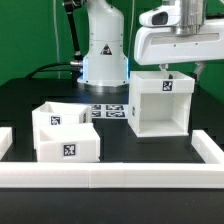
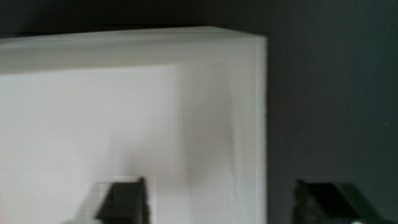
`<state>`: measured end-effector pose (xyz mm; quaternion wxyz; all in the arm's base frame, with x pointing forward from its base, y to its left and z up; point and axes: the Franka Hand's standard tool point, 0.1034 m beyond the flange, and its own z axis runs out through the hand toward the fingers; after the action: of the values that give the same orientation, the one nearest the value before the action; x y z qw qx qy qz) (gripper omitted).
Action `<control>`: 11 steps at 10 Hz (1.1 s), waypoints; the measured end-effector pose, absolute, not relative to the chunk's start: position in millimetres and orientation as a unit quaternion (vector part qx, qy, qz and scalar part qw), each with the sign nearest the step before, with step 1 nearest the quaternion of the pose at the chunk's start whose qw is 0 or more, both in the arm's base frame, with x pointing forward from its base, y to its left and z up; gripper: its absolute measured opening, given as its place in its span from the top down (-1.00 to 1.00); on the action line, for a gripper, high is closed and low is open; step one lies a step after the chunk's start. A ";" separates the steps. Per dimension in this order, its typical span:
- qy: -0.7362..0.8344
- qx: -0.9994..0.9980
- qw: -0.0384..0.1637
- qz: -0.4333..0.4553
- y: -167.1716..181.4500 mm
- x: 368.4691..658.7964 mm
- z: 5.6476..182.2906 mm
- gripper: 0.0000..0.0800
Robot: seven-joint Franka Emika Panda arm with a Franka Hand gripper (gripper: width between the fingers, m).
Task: Assemble drawer
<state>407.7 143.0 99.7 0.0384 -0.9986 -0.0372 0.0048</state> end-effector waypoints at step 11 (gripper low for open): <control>-0.030 -0.999 0.039 0.009 118.2 432.7 102.2 0.91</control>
Offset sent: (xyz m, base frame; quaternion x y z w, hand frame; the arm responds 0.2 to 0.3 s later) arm 0.0000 0.0000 0.0000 0.0000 0.0000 0.0000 1.0000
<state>432.7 118.2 102.2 0.0394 -0.9987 -0.0304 0.0088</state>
